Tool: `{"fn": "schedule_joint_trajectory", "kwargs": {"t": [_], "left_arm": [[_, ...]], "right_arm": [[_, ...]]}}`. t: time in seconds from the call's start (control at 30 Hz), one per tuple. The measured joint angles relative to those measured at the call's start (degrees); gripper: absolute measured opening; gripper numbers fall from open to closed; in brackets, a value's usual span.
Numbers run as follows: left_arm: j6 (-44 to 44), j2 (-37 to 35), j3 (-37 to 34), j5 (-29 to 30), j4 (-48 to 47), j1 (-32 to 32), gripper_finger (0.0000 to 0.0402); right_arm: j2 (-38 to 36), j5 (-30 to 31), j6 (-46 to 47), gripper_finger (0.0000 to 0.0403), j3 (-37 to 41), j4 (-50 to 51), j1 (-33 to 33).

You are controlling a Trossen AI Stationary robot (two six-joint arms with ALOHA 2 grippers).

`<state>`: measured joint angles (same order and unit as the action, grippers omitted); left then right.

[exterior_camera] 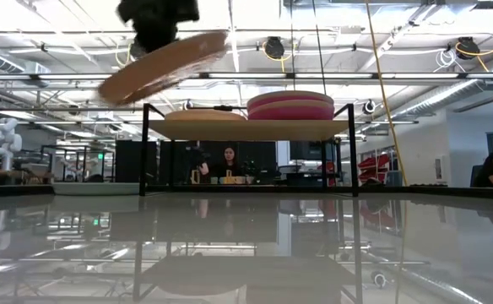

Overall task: Place and stack plates onto a shelf
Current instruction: Stack the brown plate on the light orange plate on the shelf

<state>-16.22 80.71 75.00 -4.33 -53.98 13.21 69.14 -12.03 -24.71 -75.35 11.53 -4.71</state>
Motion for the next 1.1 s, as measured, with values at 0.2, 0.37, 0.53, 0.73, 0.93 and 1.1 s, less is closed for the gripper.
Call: {"fn": "schedule_joint_trajectory", "kwargs": {"t": [0.2, 0.37, 0.53, 0.73, 0.93, 1.1], "left_arm": [[1.2, 0.0, 11.2, -0.8, -0.3, 7.9, 0.0010], [2.8, 1.9, 18.8, -0.7, -0.5, 16.4, 0.0010], [5.9, 8.3, 26.2, -1.3, -1.5, 24.0, 0.0010], [9.5, 18.4, 34.8, -3.0, -10.6, 32.0, 0.0010], [11.7, 23.8, 36.1, -3.1, -13.2, 36.7, 0.0010], [9.2, 24.8, 36.1, -3.2, -13.2, 37.0, 0.0023]], "right_arm": [[-2.9, 0.0, 0.2, 0.0134, 0.0, -0.6, 0.0], [-6.5, 0.0, 0.3, 0.0134, 0.0, -0.7, 0.5], [-8.8, 0.0, 1.6, 0.0135, 0.0, -0.7, 0.4], [-9.3, 0.0, 4.5, 0.0134, 0.0, 0.1, 0.4], [-9.3, 0.0, 4.5, 0.0134, 0.0, 2.5, 0.4], [-9.3, 0.0, 4.5, 0.0135, 0.0, 4.1, 0.4]]}}
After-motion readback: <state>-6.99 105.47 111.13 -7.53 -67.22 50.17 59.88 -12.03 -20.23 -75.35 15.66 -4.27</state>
